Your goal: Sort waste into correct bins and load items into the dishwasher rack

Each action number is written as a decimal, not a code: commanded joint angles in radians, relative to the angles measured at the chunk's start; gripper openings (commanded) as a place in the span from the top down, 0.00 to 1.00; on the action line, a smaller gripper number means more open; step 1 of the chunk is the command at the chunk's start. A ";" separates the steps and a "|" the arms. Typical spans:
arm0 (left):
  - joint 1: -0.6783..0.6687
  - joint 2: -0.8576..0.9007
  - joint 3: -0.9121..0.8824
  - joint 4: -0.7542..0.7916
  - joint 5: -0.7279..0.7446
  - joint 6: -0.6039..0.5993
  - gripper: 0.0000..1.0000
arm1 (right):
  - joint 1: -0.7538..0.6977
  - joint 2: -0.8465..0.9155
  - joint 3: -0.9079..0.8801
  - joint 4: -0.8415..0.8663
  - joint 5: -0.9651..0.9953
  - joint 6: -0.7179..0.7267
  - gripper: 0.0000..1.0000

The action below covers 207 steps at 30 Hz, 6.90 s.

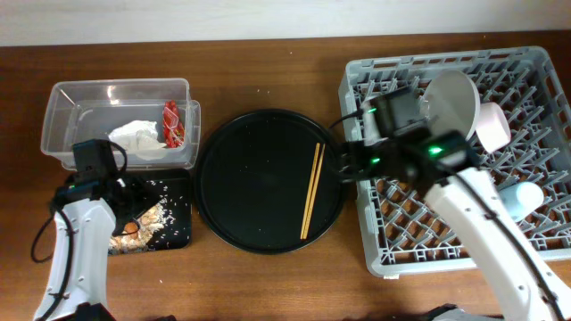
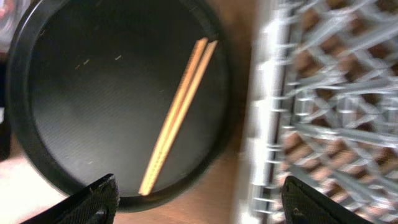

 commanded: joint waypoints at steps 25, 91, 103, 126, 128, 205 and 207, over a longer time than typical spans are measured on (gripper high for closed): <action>-0.084 -0.011 0.007 -0.006 0.006 0.026 0.29 | 0.142 0.487 -0.042 0.191 0.105 0.562 0.47; -0.084 -0.011 0.007 -0.006 0.007 0.026 0.29 | -0.123 0.174 0.128 0.022 -0.182 -0.124 0.62; -0.084 -0.012 0.007 -0.010 0.007 0.026 0.29 | 0.181 0.712 0.126 0.224 0.011 0.356 0.55; -0.084 -0.011 0.007 -0.009 0.007 0.026 0.29 | -0.079 0.232 0.210 -0.152 0.018 -0.139 0.96; -0.084 -0.011 0.007 -0.009 0.007 0.026 0.29 | -0.167 0.225 0.209 -0.227 0.018 -0.206 0.96; -0.355 -0.970 -0.294 0.040 0.036 0.325 0.01 | -0.348 -1.449 -1.347 0.934 0.036 -0.364 0.02; -0.355 -0.970 -0.294 0.040 0.036 0.325 0.01 | -0.348 -1.449 -1.347 0.934 0.036 -0.364 0.02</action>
